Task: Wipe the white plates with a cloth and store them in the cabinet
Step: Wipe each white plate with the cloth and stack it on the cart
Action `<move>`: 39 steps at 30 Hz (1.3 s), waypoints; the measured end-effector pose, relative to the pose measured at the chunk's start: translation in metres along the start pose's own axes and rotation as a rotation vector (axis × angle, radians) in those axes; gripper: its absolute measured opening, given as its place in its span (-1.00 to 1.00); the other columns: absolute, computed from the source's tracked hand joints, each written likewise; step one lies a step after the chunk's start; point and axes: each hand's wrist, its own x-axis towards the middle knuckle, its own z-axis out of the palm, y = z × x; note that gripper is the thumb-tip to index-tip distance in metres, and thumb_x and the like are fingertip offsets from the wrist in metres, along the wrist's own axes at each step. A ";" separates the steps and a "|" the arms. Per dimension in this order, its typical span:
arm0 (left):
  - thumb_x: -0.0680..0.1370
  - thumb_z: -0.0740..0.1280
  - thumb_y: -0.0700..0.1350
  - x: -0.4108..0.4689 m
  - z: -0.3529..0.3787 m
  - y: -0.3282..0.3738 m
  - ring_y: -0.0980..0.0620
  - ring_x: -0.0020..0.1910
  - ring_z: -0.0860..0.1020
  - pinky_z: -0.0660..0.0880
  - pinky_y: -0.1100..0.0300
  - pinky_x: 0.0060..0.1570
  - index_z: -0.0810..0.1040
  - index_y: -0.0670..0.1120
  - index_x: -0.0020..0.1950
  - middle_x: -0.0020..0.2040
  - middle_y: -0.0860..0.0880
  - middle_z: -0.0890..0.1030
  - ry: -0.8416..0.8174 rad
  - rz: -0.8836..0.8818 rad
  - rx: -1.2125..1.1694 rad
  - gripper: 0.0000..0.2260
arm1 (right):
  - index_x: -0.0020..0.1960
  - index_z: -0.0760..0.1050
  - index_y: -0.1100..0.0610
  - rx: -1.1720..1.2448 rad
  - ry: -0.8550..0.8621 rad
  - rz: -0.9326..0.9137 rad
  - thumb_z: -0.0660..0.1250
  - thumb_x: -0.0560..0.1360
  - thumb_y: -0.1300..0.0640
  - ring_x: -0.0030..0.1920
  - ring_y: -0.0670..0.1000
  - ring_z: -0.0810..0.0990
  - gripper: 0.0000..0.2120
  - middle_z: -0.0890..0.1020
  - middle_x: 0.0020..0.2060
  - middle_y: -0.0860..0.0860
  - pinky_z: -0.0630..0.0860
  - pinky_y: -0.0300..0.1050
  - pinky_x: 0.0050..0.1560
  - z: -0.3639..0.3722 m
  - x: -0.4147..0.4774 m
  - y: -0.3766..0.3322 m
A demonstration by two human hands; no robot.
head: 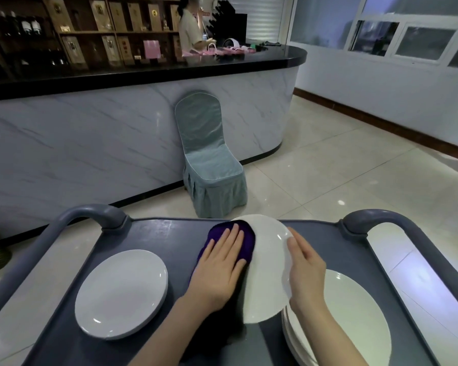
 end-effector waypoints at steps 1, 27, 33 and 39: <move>0.69 -0.08 0.05 -0.007 0.001 -0.001 0.17 0.54 -0.29 -0.23 0.14 0.53 -0.30 0.08 0.54 0.53 0.19 -0.32 -0.008 -0.018 -0.001 -0.50 | -0.03 0.65 -0.16 -0.002 0.017 -0.021 0.30 0.61 0.19 0.00 -0.27 0.65 -0.73 0.71 -0.05 -0.27 0.51 -0.26 0.03 -0.002 0.004 -0.006; 0.46 0.20 0.32 0.014 -0.059 -0.005 0.10 -0.22 0.52 0.47 0.05 -0.15 0.42 0.03 -0.14 -0.25 0.09 0.57 0.122 0.073 -0.406 -0.65 | 0.18 0.60 -0.17 -0.603 -0.605 -0.363 0.41 0.54 0.13 0.15 -0.38 0.55 -0.72 0.63 0.08 -0.37 0.41 -0.46 0.16 -0.003 -0.006 -0.037; 0.56 0.35 0.00 -0.005 -0.048 -0.005 0.14 -0.26 0.52 0.43 0.25 -0.22 0.53 0.00 -0.15 -0.24 -0.01 0.61 0.224 -0.168 -0.802 -0.87 | 0.15 0.64 -0.14 -0.519 -0.558 -0.366 0.38 0.56 0.16 0.12 -0.36 0.57 -0.74 0.65 0.05 -0.38 0.37 -0.54 0.05 -0.015 -0.004 -0.047; 0.59 0.32 -0.06 -0.018 -0.038 -0.014 0.07 -0.26 0.50 0.41 0.29 -0.25 0.54 -0.18 -0.12 -0.21 -0.09 0.64 0.292 -0.368 -0.836 -0.80 | 0.16 0.64 -0.17 -0.392 -0.458 -0.302 0.34 0.58 0.18 0.12 -0.34 0.58 -0.71 0.66 0.07 -0.33 0.41 -0.51 0.04 -0.024 -0.009 -0.040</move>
